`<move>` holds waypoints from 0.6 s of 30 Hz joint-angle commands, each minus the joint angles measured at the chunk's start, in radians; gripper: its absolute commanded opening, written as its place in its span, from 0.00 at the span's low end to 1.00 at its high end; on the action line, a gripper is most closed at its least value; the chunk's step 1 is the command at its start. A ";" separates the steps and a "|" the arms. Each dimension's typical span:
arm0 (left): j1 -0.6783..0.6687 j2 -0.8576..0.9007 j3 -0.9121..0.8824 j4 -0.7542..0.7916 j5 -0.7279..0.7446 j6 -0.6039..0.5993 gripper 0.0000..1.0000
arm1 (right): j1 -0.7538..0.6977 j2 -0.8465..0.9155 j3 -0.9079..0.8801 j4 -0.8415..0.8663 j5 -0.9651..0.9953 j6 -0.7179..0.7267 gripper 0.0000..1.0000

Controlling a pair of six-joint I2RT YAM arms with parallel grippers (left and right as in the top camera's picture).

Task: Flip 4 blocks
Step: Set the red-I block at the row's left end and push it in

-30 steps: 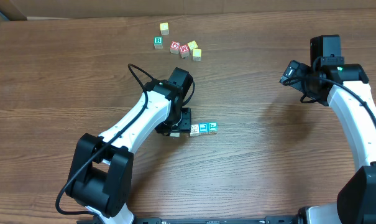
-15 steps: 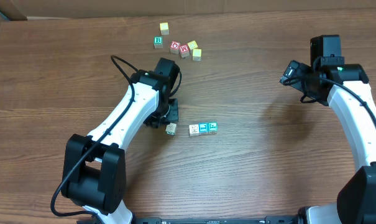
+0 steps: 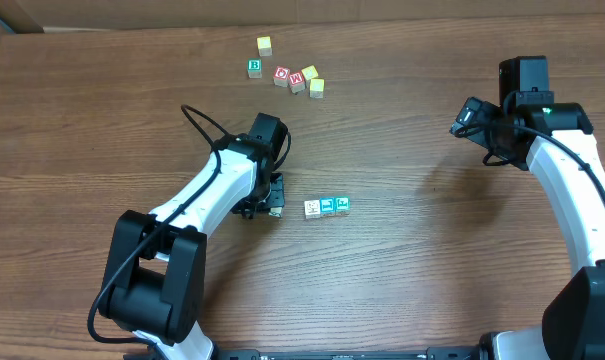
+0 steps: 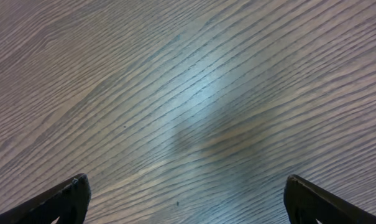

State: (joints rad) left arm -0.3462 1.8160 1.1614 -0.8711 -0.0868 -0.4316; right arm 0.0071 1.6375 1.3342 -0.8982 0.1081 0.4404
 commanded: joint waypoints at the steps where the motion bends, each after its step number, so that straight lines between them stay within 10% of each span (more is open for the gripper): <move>1: -0.002 0.003 -0.021 0.034 0.098 -0.003 0.04 | -0.002 -0.005 0.009 0.005 0.003 -0.003 1.00; 18: -0.022 0.003 -0.025 0.071 0.166 0.006 0.04 | -0.002 -0.005 0.009 0.005 0.003 -0.003 1.00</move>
State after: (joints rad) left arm -0.3485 1.8160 1.1484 -0.8059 0.0647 -0.4316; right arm 0.0074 1.6375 1.3342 -0.8982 0.1081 0.4404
